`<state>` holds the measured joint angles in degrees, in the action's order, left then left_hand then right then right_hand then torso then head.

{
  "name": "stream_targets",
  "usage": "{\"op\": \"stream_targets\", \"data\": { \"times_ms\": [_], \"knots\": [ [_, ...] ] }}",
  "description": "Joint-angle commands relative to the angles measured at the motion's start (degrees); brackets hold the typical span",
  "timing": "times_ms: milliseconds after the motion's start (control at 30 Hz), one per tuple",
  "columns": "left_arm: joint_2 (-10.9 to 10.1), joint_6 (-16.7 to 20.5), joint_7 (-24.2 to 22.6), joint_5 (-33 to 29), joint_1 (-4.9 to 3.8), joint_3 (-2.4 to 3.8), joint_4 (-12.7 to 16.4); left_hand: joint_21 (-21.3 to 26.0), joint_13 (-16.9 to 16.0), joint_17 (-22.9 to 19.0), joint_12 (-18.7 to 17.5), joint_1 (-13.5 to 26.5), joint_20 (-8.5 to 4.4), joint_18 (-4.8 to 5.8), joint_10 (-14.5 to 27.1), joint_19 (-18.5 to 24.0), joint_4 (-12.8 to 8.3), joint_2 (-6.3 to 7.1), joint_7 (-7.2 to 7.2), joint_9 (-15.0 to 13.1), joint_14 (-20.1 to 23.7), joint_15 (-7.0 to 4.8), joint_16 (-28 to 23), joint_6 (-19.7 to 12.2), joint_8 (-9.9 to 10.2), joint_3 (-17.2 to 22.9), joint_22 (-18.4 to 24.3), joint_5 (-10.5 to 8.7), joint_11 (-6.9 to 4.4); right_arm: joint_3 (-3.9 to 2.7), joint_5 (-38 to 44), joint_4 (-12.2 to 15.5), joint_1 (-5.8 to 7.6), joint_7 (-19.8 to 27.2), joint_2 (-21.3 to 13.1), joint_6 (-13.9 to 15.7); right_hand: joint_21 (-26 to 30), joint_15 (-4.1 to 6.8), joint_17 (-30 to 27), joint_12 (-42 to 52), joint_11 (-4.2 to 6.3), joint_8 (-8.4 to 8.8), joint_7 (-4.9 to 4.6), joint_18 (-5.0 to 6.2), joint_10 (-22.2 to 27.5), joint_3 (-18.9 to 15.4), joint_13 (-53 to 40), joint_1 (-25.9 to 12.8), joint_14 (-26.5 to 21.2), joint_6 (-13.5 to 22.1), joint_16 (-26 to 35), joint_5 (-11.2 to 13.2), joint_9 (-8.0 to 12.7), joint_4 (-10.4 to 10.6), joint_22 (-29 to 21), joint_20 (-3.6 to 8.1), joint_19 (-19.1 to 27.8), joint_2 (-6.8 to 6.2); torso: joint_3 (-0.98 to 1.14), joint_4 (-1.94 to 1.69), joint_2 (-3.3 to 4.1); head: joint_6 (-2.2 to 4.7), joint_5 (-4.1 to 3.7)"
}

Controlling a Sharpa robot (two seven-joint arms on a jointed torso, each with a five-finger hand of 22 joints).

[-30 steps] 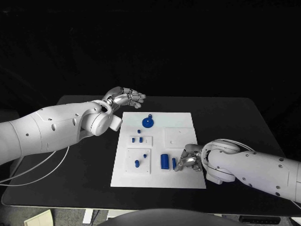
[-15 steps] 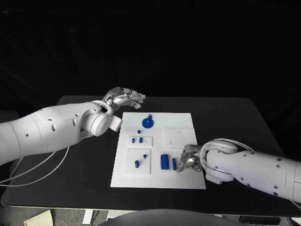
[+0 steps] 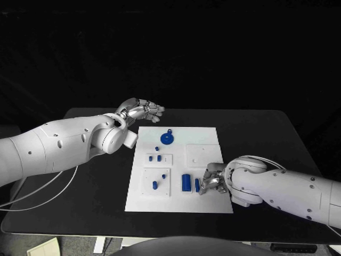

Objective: Assemble the parts on the task board

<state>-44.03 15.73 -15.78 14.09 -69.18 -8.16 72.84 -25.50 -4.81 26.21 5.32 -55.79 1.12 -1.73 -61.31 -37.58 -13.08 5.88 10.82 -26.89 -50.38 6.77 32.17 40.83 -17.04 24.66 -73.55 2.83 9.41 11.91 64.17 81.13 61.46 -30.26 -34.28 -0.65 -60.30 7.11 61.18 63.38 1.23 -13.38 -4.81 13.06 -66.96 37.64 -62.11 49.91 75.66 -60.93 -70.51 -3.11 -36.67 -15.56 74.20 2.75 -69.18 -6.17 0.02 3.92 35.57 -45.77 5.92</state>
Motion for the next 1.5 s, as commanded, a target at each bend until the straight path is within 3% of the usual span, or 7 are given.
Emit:
{"op": "stream_targets", "data": {
  "times_ms": [33, 367, 667, 767, 900, 1500],
  "knots": [
    [0.1, -0.6, -0.4, -0.1, -0.08, 0.04, 0.1, 0.3, -0.1, 0.1, -0.3, 0.4, 0.01, -0.68, -0.1, -0.5, 0.3, -0.13, 1.49, 0.1, -0.3, 0.09, -0.4, -0.3, -0.4, 0.1, -0.1, 0.11, 0.12, 0.21, -1.1, -0.1, -0.25, -0.4, -0.5, -1.7, -0.1, 0.2, 0.1, -0.2, 0.21, 0.21, -0.1, 1.94, -0.3, -0.2, 0.1, -0.5, 0.0, -0.1, 0.0, -0.3, 0.4, 0.0, 0.0, -0.47, -0.1, -0.23, 0.01, 0.03, -0.02, 0.03, 0.02],
    [0.0, -0.6, -0.4, 0.0, -0.08, 0.04, 0.0, 0.3, -0.1, 0.1, -0.3, 0.3, 0.0, -0.68, -0.1, -0.5, 0.3, -0.13, 1.49, 0.1, -0.3, 0.09, -0.4, -0.3, -0.4, 0.1, -0.1, 0.11, 0.11, 0.2, -5.7, 1.1, -0.23, 2.4, -2.3, -0.9, 0.0, 0.2, 0.0, -0.2, 0.12, 0.4, -0.2, 1.94, 0.0, -2.2, 0.0, -0.9, -0.1, 0.3, 0.2, -3.9, 0.5, -0.7, -0.1, -0.4, 0.1, -2.24, 0.08, 0.06, -0.01, 0.08, 0.14],
    [0.0, -0.6, -0.4, 0.0, -0.08, 0.04, 0.0, 0.3, -0.1, 0.1, -0.3, 0.3, 0.0, -0.68, -0.1, -0.5, 0.3, -0.12, 1.49, 0.1, -0.3, 0.09, -0.4, -0.3, -0.4, 0.1, -0.1, 0.11, 0.11, 0.19, -4.0, 1.0, -0.23, 2.4, -2.4, 1.3, 0.1, 0.19, -0.1, -0.2, 0.11, 0.41, -0.23, 1.94, 0.1, -3.4, 0.0, -1.4, -0.1, 0.4, 0.4, -3.8, 0.5, -0.5, -0.2, -0.35, 0.2, -2.9, 0.03, 0.02, 0.01, 0.08, 0.06],
    [0.0, -0.6, -0.4, 0.0, -0.08, 0.04, 0.1, 0.3, -0.1, 0.1, -0.3, 0.3, 0.0, -0.69, -0.1, -0.5, 0.3, -0.12, 1.49, 0.1, -0.3, 0.09, -0.4, -0.3, -0.4, 0.1, -0.1, 0.11, 0.11, 0.19, -2.5, 0.9, -0.23, 2.2, -2.3, 1.4, 0.1, 0.21, -0.1, -0.2, 0.15, 0.35, -0.19, 1.94, 0.1, -3.7, 0.0, -1.9, -0.1, 0.3, 0.3, -3.1, 0.5, 0.0, -0.2, -0.33, 0.1, -2.41, 0.02, 0.0, 0.0, 0.06, 0.03],
    [0.0, -0.6, -0.4, 0.0, -0.08, 0.04, 0.1, 0.3, -0.1, 0.2, -0.3, 0.3, 0.0, -0.68, -0.1, -0.5, 0.3, -0.12, 1.49, 0.1, -0.3, 0.09, -0.4, -0.3, -0.4, 0.1, -0.1, 0.11, 0.11, 0.19, 1.1, 0.9, -0.24, 2.4, -2.0, 1.1, 0.3, 0.31, 0.0, -0.2, 0.28, 0.26, -0.05, 1.94, -0.1, -3.2, 0.1, -2.3, 0.0, 0.0, 0.3, -0.2, 0.5, 1.3, -0.3, -0.2, 0.0, -0.34, 0.01, -0.03, 0.0, 0.05, 0.02],
    [0.0, -0.6, -0.3, 0.0, -0.08, 0.04, 0.1, 0.4, -0.1, 0.2, -0.3, 0.2, 0.01, -0.68, -0.1, -0.5, 0.3, -0.13, 1.49, 0.1, -0.3, 0.09, -0.4, -0.3, -0.4, 0.1, -0.1, 0.11, 0.12, 0.18, 0.8, 0.4, -0.24, 2.4, -1.3, 0.5, 0.1, 0.38, 0.1, -0.3, 0.36, 0.18, 0.03, 1.94, -0.2, 0.2, 0.1, -4.4, -0.1, -0.1, 0.2, 0.3, 0.6, 5.3, -0.3, -0.15, 0.0, 0.68, 0.01, 0.0, 0.01, -0.07, 0.11]
  ]
}}
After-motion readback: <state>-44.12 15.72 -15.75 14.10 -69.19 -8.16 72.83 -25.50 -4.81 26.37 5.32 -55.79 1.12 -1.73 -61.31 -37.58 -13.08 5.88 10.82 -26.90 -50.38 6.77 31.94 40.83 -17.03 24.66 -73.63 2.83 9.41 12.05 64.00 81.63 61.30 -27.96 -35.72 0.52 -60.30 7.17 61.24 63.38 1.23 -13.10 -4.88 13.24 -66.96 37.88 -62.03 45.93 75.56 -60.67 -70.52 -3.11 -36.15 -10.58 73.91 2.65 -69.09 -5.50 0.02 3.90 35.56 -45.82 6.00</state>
